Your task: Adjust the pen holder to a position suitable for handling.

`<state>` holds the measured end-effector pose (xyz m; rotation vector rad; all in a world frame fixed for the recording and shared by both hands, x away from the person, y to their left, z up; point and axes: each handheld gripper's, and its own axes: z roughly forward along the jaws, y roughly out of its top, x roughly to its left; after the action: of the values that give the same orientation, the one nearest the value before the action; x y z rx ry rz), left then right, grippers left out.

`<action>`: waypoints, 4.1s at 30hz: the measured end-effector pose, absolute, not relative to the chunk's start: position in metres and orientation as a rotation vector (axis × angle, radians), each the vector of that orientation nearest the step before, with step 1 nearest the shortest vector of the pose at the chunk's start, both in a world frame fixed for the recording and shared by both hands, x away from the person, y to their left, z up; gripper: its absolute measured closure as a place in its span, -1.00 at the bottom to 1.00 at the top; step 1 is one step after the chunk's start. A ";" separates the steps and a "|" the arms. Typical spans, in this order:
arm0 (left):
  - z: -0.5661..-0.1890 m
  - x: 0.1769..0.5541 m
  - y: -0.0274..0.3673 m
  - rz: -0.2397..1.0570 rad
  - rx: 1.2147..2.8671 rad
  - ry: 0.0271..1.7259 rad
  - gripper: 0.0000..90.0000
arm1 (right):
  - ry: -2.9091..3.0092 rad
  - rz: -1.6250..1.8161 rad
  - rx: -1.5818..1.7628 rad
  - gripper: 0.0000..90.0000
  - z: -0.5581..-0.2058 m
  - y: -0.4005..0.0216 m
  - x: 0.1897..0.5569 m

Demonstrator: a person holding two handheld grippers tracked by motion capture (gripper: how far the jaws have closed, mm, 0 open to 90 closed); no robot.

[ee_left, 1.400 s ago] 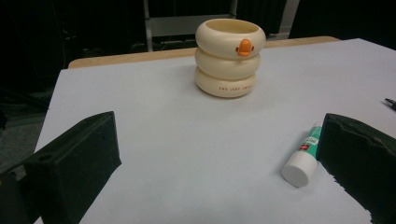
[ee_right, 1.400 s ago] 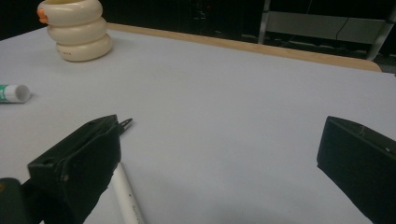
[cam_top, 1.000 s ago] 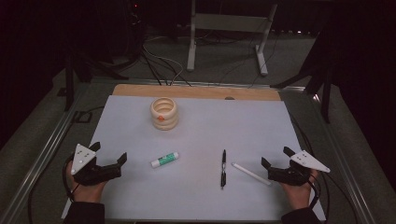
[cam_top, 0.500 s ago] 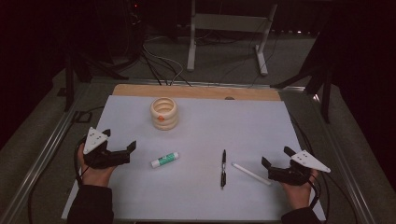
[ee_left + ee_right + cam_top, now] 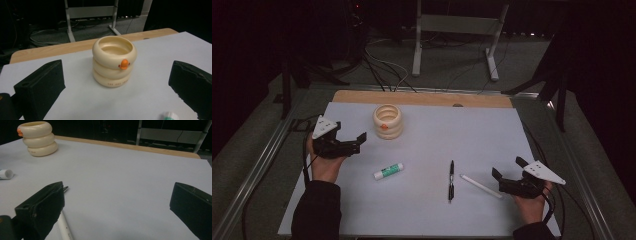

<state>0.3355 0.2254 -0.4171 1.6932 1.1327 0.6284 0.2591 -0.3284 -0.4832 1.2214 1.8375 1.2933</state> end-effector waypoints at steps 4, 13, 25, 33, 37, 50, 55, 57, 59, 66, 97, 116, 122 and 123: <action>-0.414 0.351 0.221 0.622 1.706 1.140 -0.99 | 1.837 1.294 1.225 -1.00 -0.483 -0.329 0.260; -0.413 0.384 0.211 0.618 1.730 1.168 -0.98 | 1.832 1.296 1.225 -1.00 -0.483 -0.329 0.260; -0.427 0.428 0.197 0.597 1.743 1.276 -0.71 | 1.830 1.320 1.228 -1.00 -0.483 -0.329 0.261; -0.445 0.454 0.179 0.546 1.810 1.376 -0.07 | 1.831 1.326 1.229 -1.00 -0.483 -0.329 0.261; -0.459 0.463 0.176 0.503 1.834 1.434 0.21 | 1.830 1.331 1.232 -1.00 -0.483 -0.330 0.261; -0.457 0.456 0.160 0.527 1.865 1.374 0.73 | 1.825 1.339 1.234 -1.00 -0.483 -0.331 0.262; -0.448 0.444 0.149 0.507 1.882 1.288 0.73 | 1.821 1.341 1.237 -1.00 -0.483 -0.331 0.262; -0.444 0.439 0.144 0.502 1.892 1.255 0.73 | 1.822 1.340 1.237 -1.00 -0.483 -0.331 0.262; -0.441 0.434 0.138 0.501 1.895 1.237 0.73 | 1.822 1.341 1.239 -1.00 -0.483 -0.331 0.262; -0.440 0.423 0.115 0.475 1.939 1.173 0.73 | 1.825 1.342 1.237 -0.99 -0.483 -0.331 0.262; -0.460 0.407 0.054 0.431 2.083 1.041 0.69 | 1.812 1.364 1.247 -1.00 -0.483 -0.332 0.262; -0.441 0.402 0.078 0.437 1.873 1.008 -1.00 | 1.807 1.327 1.222 -1.00 -0.484 -0.336 0.269; -0.433 0.397 0.089 0.440 1.866 0.963 -1.00 | 1.804 1.336 1.219 -1.00 -0.484 -0.337 0.270; -0.432 0.395 0.091 0.445 1.868 0.958 -1.00 | 1.807 1.336 1.217 -1.00 -0.484 -0.337 0.270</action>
<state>0.3953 0.0911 -0.4315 1.8677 0.9583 0.4451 0.2700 -0.3370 -0.4841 1.2171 1.8072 1.3360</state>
